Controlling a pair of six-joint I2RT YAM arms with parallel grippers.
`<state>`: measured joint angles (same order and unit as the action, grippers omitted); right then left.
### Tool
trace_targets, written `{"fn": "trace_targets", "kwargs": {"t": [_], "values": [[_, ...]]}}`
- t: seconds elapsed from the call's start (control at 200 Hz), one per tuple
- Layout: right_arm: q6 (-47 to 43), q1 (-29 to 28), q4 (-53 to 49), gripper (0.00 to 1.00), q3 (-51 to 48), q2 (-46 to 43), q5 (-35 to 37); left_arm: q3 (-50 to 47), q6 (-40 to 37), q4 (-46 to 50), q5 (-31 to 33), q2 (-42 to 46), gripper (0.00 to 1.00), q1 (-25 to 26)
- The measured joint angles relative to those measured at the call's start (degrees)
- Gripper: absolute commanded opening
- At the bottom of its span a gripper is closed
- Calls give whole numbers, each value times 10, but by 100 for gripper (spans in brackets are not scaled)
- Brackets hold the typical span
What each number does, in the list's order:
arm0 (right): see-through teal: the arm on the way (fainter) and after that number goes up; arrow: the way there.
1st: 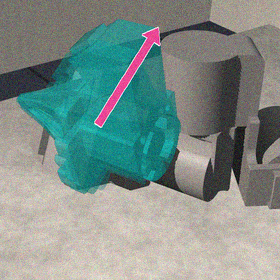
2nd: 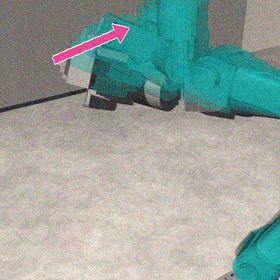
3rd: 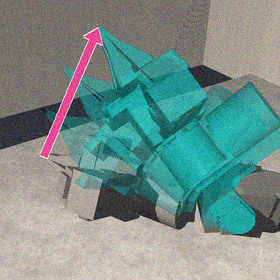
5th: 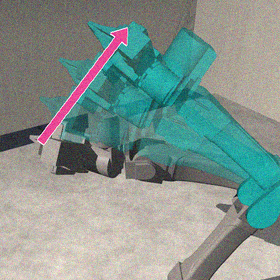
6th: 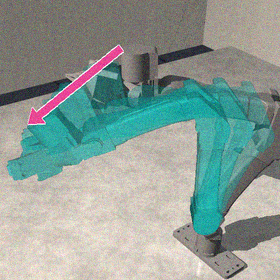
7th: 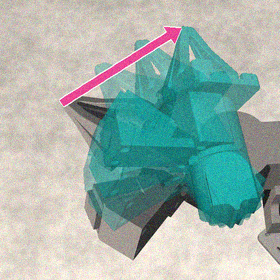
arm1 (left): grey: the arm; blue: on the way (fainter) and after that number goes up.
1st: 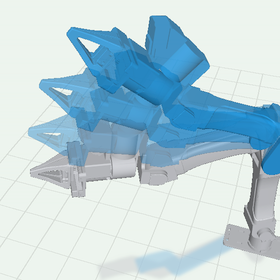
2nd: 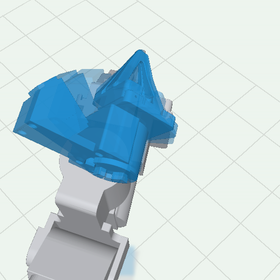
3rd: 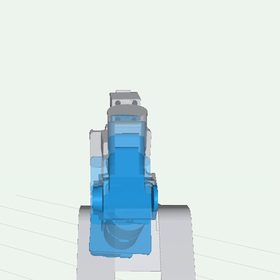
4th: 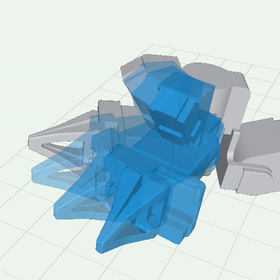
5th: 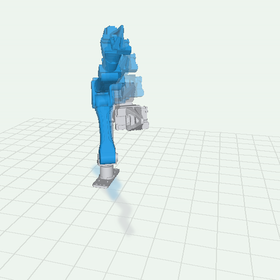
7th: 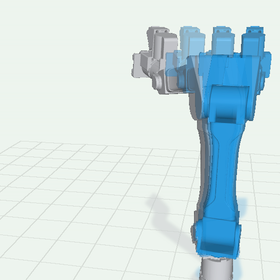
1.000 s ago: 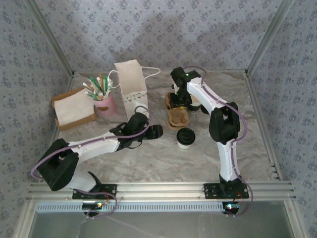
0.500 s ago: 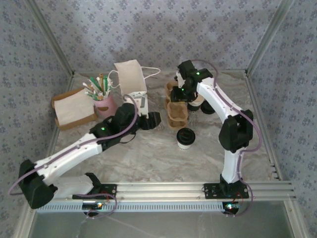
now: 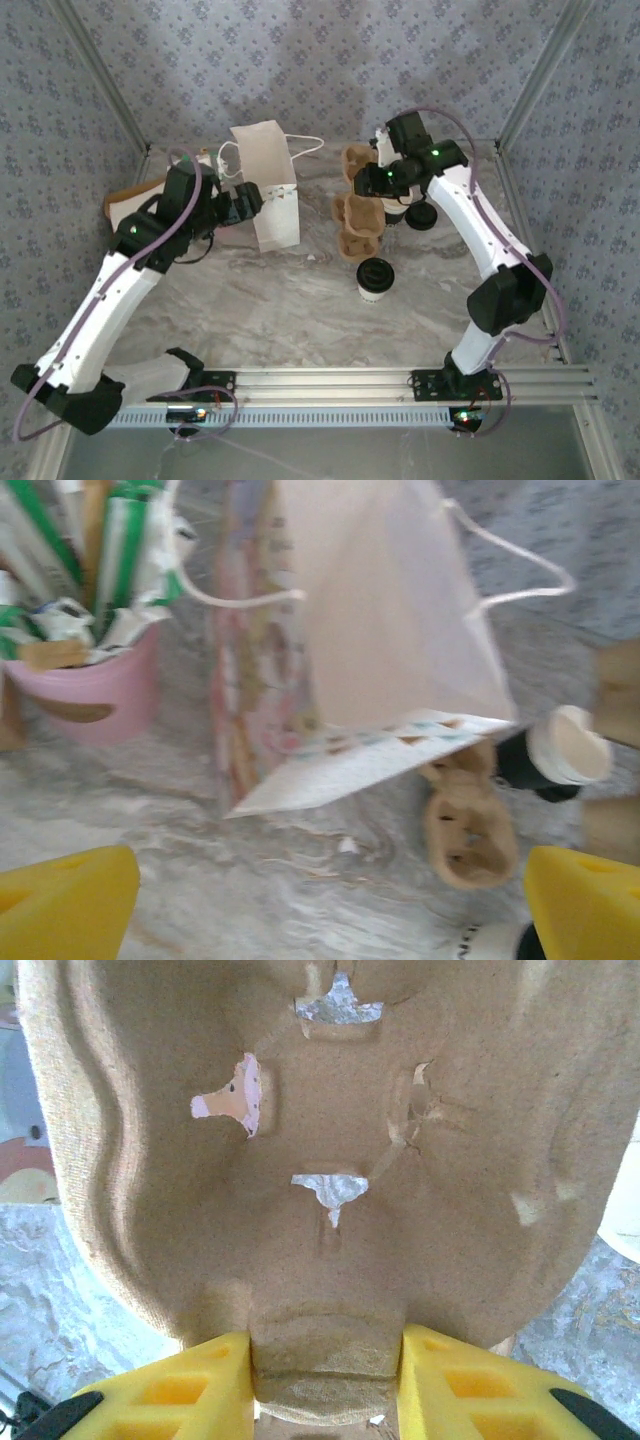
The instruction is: Pack the takeout coffee
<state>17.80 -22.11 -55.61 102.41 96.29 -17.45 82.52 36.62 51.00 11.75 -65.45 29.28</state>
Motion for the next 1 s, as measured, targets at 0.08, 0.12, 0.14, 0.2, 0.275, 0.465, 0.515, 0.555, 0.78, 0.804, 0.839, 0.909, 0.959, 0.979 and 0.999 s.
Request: {"fn": "trace_targets", "kwargs": {"t": [0.08, 0.12, 0.14, 0.2, 0.275, 0.465, 0.515, 0.555, 0.78, 0.804, 0.839, 0.909, 0.959, 0.979, 0.999], "values": [[3, 7, 2, 40, -11, -23, -4, 22, -13, 28, -6, -31, 86, -31], [4, 10, 2, 40, -18, -34, -6, 33, -17, 38, -9, -49, 83, -41], [5, 12, 2, 40, -22, -40, -9, 40, -22, 43, -11, -59, 81, -46], [6, 17, 3, 40, -32, -54, -13, 58, -28, 54, -19, -86, 78, -53], [6, 22, 3, 40, -43, -70, -17, 80, -35, 63, -27, -119, 77, -56], [7, 35, 8, 40, -67, -96, -30, 130, -43, 73, -41, -177, 76, -57], [6, 37, 10, 40, -73, -100, -33, 143, -43, 76, -43, -188, 74, -58], [7, 39, 11, 40, -78, -103, -35, 151, -43, 76, -45, -196, 72, -59], [6, 49, 17, 40, -90, -113, -47, 166, -46, 78, -49, -231, 61, -79], [6, 50, 18, 40, -92, -115, -49, 168, -45, 78, -49, -236, 59, -80], [6, 51, 19, 40, -93, -117, -50, 170, -46, 78, -49, -242, 56, -83], [6, 52, 20, 41, -96, -123, -54, 176, -46, 78, -49, -254, 47, -86], [6, 53, 21, 41, -98, -127, -56, 181, -47, 80, -52, -262, 37, -87], [6, 53, 21, 40, -98, -128, -56, 184, -48, 80, -52, -265, 34, -87], [6, 53, 21, 41, -99, -129, -57, 187, -47, 81, -55, -268, 30, -87]]}}
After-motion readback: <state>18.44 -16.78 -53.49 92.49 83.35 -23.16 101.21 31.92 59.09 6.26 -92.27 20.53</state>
